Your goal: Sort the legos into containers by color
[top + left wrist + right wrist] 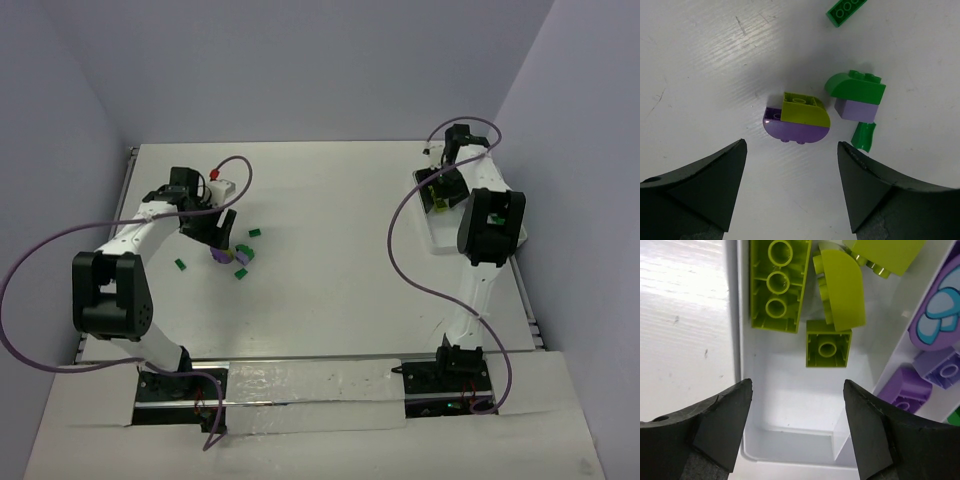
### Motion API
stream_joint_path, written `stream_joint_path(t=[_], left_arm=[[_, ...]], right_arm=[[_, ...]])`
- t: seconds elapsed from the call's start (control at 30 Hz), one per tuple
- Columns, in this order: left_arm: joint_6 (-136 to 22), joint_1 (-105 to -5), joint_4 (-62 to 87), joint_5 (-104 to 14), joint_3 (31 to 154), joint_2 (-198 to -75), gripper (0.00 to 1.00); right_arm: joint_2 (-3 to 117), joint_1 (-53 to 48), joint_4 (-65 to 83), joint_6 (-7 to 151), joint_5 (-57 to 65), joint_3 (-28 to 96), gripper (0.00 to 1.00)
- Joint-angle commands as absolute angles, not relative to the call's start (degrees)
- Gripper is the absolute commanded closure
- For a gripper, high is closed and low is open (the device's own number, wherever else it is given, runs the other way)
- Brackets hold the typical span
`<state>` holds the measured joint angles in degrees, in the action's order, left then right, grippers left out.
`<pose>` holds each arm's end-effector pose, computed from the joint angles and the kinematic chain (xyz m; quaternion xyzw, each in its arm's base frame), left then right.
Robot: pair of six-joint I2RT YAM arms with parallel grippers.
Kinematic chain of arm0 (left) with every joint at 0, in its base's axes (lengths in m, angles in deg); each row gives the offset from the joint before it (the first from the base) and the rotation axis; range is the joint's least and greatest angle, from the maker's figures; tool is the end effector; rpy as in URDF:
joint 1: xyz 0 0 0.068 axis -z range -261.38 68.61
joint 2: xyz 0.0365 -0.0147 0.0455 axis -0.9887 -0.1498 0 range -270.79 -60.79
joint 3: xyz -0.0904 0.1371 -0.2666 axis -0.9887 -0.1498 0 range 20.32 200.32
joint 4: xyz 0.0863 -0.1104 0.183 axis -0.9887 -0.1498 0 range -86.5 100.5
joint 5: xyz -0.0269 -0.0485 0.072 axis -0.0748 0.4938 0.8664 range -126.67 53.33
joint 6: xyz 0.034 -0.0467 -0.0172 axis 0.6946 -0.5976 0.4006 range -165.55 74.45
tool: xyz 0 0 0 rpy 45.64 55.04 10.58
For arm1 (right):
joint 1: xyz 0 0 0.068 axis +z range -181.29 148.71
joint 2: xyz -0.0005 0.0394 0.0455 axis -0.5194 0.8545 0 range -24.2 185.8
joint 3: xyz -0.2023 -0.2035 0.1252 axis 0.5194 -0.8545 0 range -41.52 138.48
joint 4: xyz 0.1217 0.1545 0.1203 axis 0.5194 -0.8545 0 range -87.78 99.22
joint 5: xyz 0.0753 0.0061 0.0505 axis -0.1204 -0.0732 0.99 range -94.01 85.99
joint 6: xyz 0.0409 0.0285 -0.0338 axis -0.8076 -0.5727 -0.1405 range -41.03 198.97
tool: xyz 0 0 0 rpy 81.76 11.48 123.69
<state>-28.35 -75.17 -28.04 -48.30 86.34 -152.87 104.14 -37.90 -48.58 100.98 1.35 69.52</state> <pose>0.2953 -0.0413 0.2733 0.2188 0.9458 -0.0775 0.2271 0.4573 -0.0488 0.2330 -0.1387 0.9807 0.0129 0.1369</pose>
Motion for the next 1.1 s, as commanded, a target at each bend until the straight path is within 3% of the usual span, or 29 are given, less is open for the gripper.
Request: stream_joint_path(t=[0.0,0.07,0.1,0.13,0.23,0.4,1.07], left_arm=[[-23.62,-75.06,-25.47,-46.57,87.97,-156.0,0.15],[-22.61,-75.06,-25.53,-46.22,88.56,-157.09,0.13],[-22.0,-75.06,-25.82,-46.31,89.23,-157.99,0.1],[-21.69,-75.06,-26.21,-46.74,89.54,-158.34,0.08],[-20.33,-75.06,-27.2,-47.94,90.85,-159.84,0.01],[-18.66,-75.06,-28.23,-50.41,91.82,-162.27,0.01],[-18.84,-75.06,-29.49,-52.41,90.54,-163.87,0.07]], right_arm=[[96.68,-36.17,-50.35,99.45,5.06,69.78,0.19],[95.19,-35.69,-50.81,99.27,5.87,69.69,0.18],[94.09,-35.1,-51.2,99.1,6.64,69.55,0.12],[93.32,-34.85,-51.37,99.1,7.17,69.49,0.01],[92.31,-33.81,-52.0,98.94,7.42,69.57,0.0],[92.08,-32.96,-53.08,98.49,8.15,70.96,0.0],[91.63,-31.56,-54.58,97.33,9.53,73.61,0.0]])
